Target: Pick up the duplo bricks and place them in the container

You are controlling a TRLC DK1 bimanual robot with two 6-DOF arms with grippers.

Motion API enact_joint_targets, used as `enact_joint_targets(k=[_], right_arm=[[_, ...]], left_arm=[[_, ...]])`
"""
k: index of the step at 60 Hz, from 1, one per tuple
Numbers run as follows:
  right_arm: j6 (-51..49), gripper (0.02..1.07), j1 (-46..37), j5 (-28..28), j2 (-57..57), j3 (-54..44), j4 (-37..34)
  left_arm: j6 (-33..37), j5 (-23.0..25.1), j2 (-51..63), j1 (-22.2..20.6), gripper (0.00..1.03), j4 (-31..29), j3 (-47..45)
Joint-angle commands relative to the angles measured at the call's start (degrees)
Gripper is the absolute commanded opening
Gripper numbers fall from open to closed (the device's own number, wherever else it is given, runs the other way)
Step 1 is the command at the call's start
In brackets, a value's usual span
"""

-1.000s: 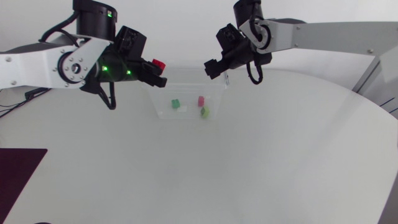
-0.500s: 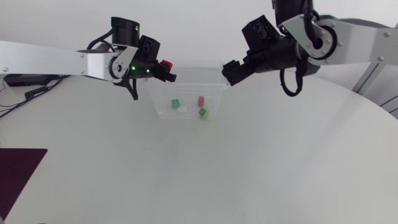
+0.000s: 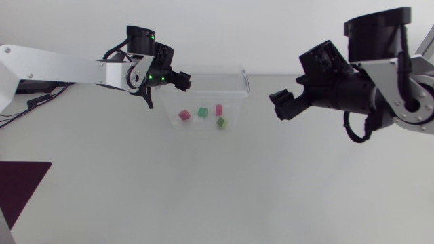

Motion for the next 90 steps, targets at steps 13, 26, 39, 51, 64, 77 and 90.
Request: enact_joint_targets(k=[13, 26, 39, 51, 64, 77, 90], right_arm=[[-1.4, 1.02, -5.0, 0.1, -10.8, -9.5, 0.4], [-0.8, 1.02, -8.1, 0.1, -18.2, -15.1, 0.3], [-0.5, 1.02, -12.2, 0.5, -26.4, -19.0, -1.1], [-0.6, 1.02, -14.7, 0.9, -35.0, -23.1, -1.2], [-2.3, 1.02, -14.8, 4.7, -42.4, -28.1, -0.3], [-6.1, 1.02, -15.5, 4.9, -50.8, -33.7, 2.7], [-5.5, 1.02, -16.1, 4.4, -55.6, -38.1, 4.6]], left_arm=[[2.4, -0.9, -13.5, 3.2, 0.98, 2.9, -14.9], [1.4, -3.8, -24.1, 4.5, 0.99, 3.1, -23.5], [1.4, -5.3, -35.4, 5.6, 0.99, 5.0, -32.9], [1.9, -5.3, -47.6, 7.4, 0.99, 5.7, -42.4], [3.4, -5.4, -61.8, 9.5, 0.99, 6.7, -53.4], [4.8, -5.4, -75.2, 11.8, 0.99, 6.8, -61.8], [5.1, -4.9, -86.6, 12.8, 0.99, 5.6, -68.5]])
